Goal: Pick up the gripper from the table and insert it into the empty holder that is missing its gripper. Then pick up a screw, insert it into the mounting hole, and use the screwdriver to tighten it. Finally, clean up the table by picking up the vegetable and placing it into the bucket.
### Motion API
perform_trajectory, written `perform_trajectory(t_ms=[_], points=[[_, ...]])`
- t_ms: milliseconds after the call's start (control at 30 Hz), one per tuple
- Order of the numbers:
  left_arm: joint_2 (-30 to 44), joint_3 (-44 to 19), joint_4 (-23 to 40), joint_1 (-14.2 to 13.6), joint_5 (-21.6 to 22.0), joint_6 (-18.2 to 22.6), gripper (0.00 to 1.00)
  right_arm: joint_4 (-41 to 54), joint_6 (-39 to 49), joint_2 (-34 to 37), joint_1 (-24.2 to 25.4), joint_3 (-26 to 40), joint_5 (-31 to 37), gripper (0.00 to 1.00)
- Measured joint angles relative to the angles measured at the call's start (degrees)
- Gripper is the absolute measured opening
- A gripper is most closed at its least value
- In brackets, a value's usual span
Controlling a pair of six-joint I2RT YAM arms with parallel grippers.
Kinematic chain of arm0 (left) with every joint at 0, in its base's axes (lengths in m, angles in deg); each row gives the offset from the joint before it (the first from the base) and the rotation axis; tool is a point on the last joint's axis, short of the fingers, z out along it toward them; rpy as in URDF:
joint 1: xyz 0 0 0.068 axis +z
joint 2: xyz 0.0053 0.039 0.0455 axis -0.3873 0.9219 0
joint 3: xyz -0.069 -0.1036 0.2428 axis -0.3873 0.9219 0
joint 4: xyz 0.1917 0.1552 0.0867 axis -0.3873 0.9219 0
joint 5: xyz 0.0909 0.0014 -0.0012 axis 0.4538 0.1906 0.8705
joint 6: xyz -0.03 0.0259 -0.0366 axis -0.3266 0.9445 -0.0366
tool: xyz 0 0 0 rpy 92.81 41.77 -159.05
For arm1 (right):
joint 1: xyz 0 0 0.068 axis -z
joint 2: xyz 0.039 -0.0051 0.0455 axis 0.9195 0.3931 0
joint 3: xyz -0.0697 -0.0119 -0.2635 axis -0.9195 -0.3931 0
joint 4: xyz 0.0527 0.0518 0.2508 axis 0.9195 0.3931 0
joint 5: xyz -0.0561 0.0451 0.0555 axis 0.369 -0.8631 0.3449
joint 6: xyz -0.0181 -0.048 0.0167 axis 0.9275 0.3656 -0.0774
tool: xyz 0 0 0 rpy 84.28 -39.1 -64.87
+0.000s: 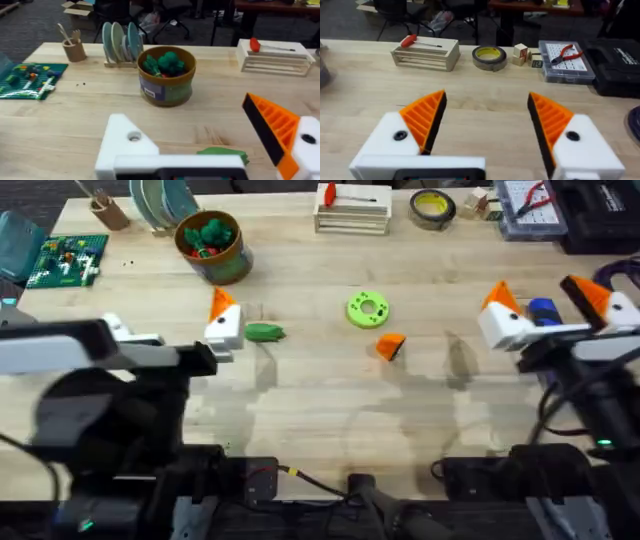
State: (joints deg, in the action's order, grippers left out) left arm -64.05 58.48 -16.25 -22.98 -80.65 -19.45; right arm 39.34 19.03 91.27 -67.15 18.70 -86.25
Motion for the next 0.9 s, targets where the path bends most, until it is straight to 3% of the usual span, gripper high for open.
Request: perform_trajectory(t_ms=[233,467,700,900], points=[[8.86,-13.87,7.99,0.00,1.31,-0.02,0.992,15.44,-1.53,14.24,0.00,18.49,-1.66,0.991],[19.86,-29.70,24.70,0.00,1.86,0.01,0.992,22.96,-1.78,28.51,0.00,32.88,-5.51,0.991],[27.39,-42.75,39.80,0.00,2.05,0.01,0.993,23.72,-1.81,34.07,0.00,37.01,-8.99,0.991],[29.48,-45.34,42.99,0.00,2.03,0.01,0.992,23.97,-1.83,34.16,0.00,37.05,-10.01,0.991]])
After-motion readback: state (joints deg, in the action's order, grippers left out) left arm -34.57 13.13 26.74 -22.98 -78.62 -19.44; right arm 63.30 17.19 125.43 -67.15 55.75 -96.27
